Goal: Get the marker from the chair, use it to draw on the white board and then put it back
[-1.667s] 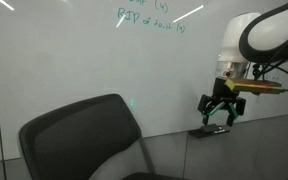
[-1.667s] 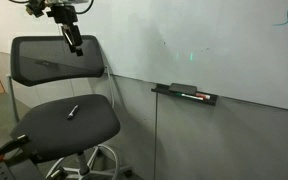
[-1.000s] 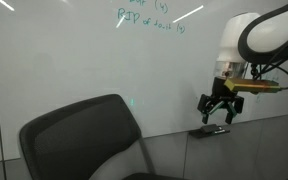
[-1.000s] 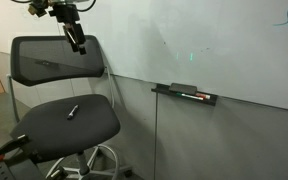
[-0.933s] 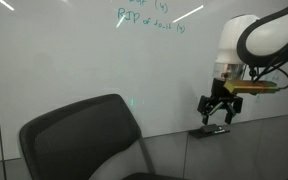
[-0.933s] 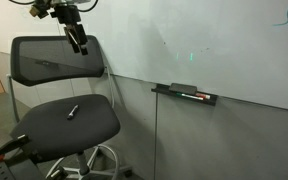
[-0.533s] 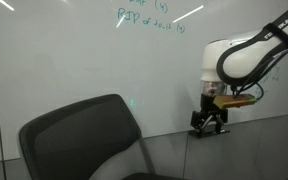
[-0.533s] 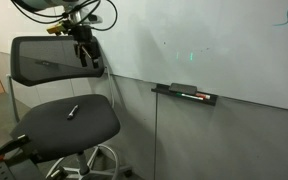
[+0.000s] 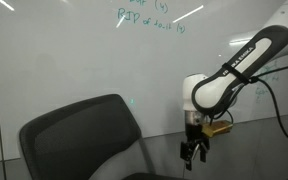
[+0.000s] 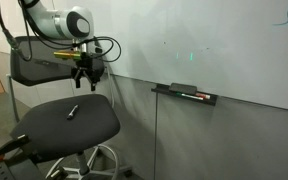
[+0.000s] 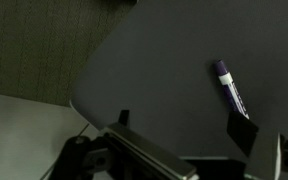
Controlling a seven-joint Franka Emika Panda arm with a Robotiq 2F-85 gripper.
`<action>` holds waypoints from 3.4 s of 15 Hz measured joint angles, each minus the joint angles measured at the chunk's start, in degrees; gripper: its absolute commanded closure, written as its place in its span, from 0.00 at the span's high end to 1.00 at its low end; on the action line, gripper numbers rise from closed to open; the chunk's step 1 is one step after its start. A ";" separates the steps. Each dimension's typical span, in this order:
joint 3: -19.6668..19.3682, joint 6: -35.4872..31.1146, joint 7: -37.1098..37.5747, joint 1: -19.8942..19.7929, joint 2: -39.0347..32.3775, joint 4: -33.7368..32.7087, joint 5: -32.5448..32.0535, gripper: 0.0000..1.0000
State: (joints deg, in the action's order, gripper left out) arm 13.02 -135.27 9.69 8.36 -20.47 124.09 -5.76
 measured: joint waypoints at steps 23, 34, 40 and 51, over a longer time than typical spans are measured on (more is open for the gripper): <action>-3.36 -5.33 -2.14 15.05 -22.16 -10.59 -6.43 1.00; -4.44 -6.08 -3.37 17.25 -24.06 -12.46 -10.73 0.45; -4.70 -6.28 -3.38 17.43 -24.06 -13.00 -12.49 0.06; -7.87 -1.84 4.59 17.76 -18.17 -14.02 -12.48 0.10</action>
State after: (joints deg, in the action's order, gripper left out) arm 5.16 -137.10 14.29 26.12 -38.65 110.07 -18.24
